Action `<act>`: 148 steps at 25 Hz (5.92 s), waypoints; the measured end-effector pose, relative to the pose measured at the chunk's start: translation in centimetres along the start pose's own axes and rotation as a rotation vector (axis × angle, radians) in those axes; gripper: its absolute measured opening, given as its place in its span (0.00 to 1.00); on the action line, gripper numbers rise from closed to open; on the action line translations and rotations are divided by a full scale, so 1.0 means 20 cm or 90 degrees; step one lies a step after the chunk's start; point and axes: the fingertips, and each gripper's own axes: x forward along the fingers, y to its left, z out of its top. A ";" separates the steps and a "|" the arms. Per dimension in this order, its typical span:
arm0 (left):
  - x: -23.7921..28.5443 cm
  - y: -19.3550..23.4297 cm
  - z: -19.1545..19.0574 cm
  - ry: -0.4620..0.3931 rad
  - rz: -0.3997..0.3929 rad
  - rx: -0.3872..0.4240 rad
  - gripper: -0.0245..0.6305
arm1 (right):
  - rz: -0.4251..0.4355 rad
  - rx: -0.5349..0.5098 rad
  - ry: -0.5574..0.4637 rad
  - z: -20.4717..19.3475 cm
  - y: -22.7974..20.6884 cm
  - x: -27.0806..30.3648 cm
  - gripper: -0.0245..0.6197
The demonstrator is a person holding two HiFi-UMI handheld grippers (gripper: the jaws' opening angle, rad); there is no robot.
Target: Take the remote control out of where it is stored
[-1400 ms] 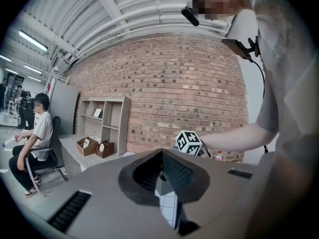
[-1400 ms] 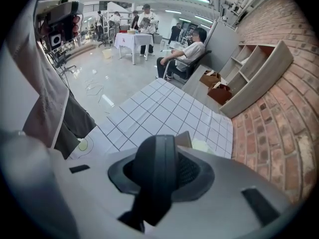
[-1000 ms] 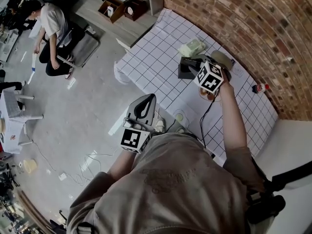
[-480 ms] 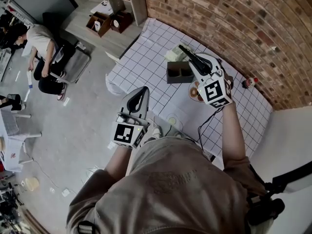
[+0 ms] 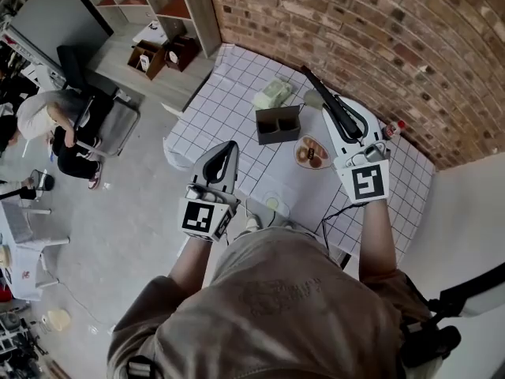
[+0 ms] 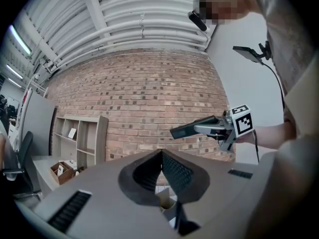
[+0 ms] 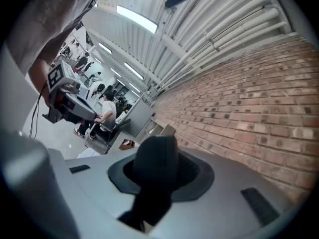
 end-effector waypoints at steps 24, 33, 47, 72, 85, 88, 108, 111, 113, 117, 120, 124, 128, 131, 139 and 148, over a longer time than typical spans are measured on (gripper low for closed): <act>-0.01 0.10 0.13 -0.027 0.036 0.037 0.05 | -0.146 0.248 -0.116 -0.01 -0.07 -0.56 0.21; -0.06 0.09 0.02 0.054 0.063 0.022 0.06 | -0.161 0.301 -0.119 -0.09 0.01 -0.59 0.21; -0.04 0.04 0.05 -0.004 0.052 0.029 0.05 | -0.149 0.287 -0.108 -0.14 0.01 -0.61 0.21; 0.02 -0.26 -0.12 0.095 0.096 0.051 0.05 | -0.117 0.338 -0.108 -0.44 -0.05 -0.84 0.21; -0.04 -0.31 -0.18 0.121 0.131 0.058 0.05 | -0.122 0.355 -0.106 -0.56 -0.07 -0.98 0.21; 0.01 -0.33 -0.15 0.102 0.125 0.052 0.05 | -0.124 0.354 -0.105 -0.55 -0.07 -0.99 0.21; -0.36 -0.23 -0.16 0.082 0.114 0.034 0.06 | -0.123 0.320 -0.081 -0.30 0.21 -1.03 0.21; -0.46 -0.20 -0.15 0.076 0.114 0.028 0.05 | -0.124 0.312 -0.077 -0.23 0.28 -1.04 0.21; -0.54 -0.18 -0.17 0.076 0.114 0.025 0.05 | -0.124 0.307 -0.075 -0.18 0.34 -1.05 0.21; -0.72 -0.15 -0.18 0.077 0.112 0.019 0.05 | -0.131 0.297 -0.073 -0.07 0.45 -1.10 0.21; -0.84 -0.14 -0.17 0.073 0.107 0.017 0.05 | -0.142 0.288 -0.073 0.02 0.52 -1.14 0.21; -1.00 -0.15 -0.19 0.065 0.092 0.021 0.05 | -0.158 0.284 -0.071 0.12 0.64 -1.22 0.21; -1.15 -0.16 -0.20 0.063 0.071 0.025 0.05 | -0.164 0.284 -0.064 0.23 0.78 -1.30 0.21; -1.27 -0.19 -0.18 0.060 0.061 0.018 0.05 | -0.171 0.278 -0.062 0.31 0.89 -1.36 0.21; -1.62 -0.23 -0.15 0.043 0.033 0.029 0.05 | -0.187 0.257 -0.057 0.56 1.14 -1.56 0.21; -1.91 -0.22 -0.09 0.022 0.015 0.017 0.05 | -0.204 0.240 -0.040 0.76 1.33 -1.69 0.21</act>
